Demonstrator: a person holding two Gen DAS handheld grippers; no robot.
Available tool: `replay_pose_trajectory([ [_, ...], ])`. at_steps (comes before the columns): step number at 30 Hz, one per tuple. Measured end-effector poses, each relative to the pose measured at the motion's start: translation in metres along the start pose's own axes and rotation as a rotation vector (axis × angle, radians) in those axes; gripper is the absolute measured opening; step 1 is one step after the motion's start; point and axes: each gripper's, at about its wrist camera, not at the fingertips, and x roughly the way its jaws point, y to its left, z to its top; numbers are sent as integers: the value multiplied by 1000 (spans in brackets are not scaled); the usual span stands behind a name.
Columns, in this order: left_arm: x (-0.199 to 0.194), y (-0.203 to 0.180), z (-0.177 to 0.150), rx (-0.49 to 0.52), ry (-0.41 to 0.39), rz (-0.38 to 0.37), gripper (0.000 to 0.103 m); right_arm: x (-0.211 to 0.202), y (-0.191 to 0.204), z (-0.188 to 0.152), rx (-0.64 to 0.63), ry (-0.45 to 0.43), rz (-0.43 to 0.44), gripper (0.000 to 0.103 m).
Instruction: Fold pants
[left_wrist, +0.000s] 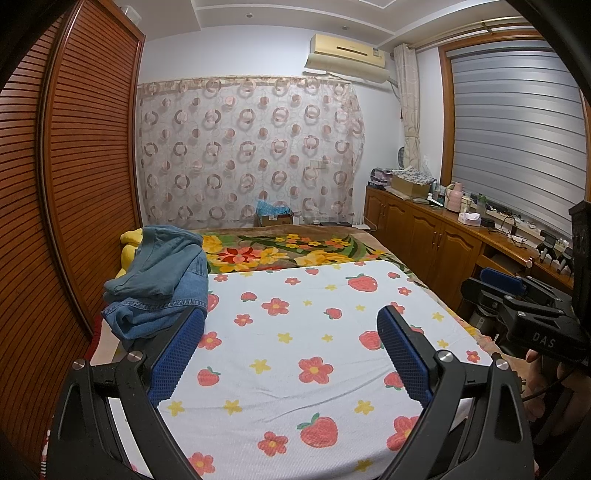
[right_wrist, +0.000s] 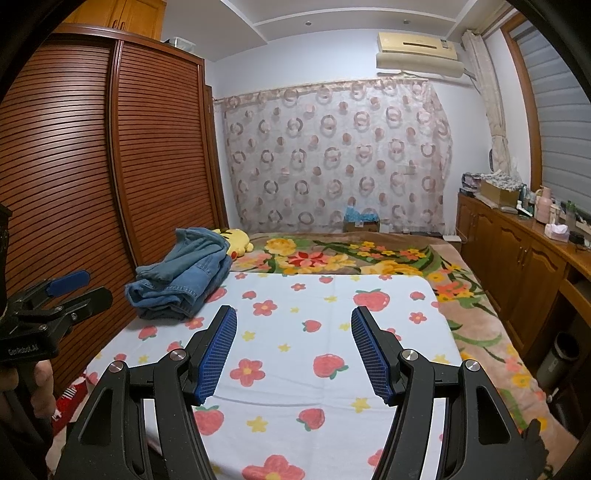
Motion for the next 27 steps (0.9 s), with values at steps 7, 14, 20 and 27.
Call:
replay_pose_trajectory([
  [7,0,-1,0,-1,0,0,95,-1,0,0,-1,0,1,67],
  [14,0,0,0,-1,-1,0,95,-2,-1,0,-1,-2,0,67],
  [20,0,-1,-1,-1,0,0,95,-2,0,-1,-3,-3,2,67],
  [27,0,-1,-1,-1,-1,0,95,-2,0,-1,-2,-3,1,67],
])
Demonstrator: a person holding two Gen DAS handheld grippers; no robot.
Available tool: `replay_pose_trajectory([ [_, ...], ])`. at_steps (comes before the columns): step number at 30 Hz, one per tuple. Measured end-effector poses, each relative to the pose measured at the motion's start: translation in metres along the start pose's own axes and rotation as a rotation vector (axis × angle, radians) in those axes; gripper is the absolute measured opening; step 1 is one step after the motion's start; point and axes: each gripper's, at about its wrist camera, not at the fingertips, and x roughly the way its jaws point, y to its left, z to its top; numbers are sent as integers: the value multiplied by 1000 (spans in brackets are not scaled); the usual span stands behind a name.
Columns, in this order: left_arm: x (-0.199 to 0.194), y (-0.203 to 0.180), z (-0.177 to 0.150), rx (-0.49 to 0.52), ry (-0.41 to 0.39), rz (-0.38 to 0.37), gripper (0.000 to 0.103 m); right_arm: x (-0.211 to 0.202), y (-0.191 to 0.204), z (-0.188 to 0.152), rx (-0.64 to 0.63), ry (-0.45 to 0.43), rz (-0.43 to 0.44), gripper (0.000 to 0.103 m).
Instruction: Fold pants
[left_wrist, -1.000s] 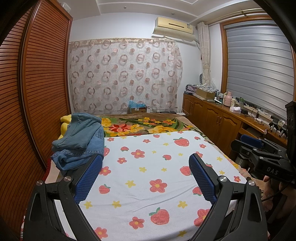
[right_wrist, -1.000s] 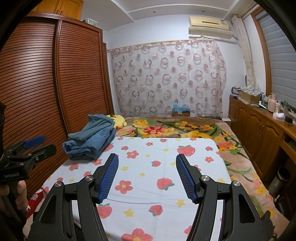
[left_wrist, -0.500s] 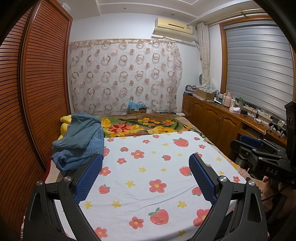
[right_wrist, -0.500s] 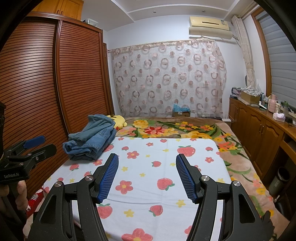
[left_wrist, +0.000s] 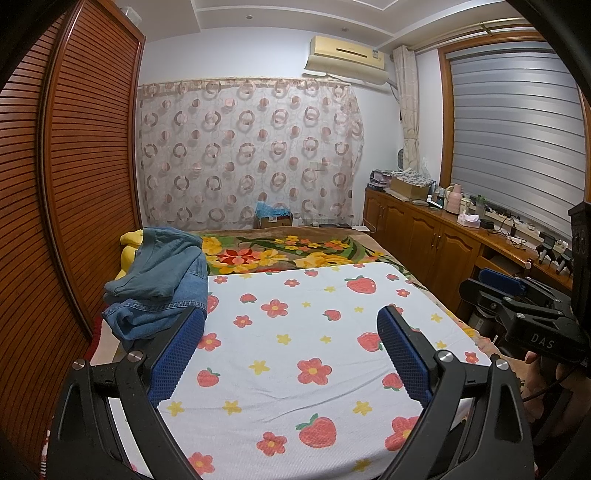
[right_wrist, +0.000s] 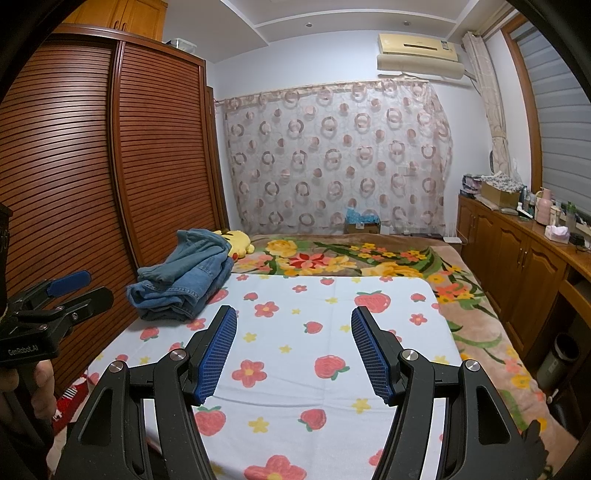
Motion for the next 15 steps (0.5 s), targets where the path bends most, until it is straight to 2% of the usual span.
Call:
replay_pose_trajectory([
  [15,0,1,-1,-1,0,0,95,0,0,0,-1,0,1,67],
])
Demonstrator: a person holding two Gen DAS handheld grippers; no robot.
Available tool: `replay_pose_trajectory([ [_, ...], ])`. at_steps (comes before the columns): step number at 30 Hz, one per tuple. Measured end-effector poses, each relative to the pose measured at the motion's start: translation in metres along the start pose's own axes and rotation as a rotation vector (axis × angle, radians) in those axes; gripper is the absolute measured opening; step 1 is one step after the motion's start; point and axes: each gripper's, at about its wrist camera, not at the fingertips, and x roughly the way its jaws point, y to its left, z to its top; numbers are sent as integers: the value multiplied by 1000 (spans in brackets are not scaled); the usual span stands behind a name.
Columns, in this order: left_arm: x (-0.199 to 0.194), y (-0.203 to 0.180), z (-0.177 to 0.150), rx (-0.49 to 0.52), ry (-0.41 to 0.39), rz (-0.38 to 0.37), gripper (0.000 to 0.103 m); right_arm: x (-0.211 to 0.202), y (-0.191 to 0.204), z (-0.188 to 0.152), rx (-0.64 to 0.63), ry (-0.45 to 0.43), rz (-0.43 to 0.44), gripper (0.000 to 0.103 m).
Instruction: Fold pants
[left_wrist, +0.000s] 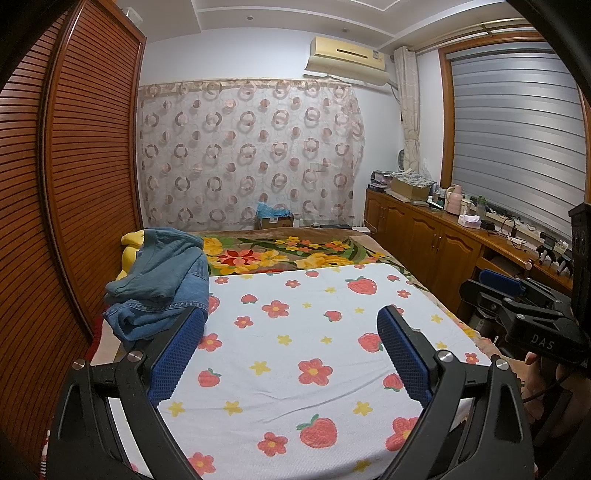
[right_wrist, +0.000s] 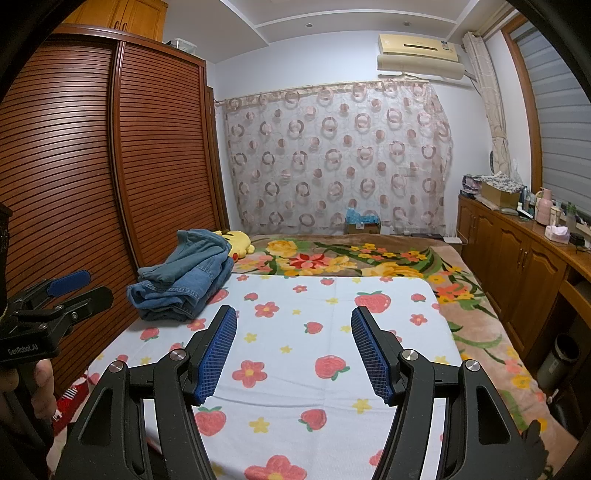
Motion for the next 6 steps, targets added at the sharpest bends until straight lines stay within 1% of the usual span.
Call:
replay_pose_trajectory([
  [6,0,0,0,0,0,0,95,0,-1,0,0,0,0,67],
])
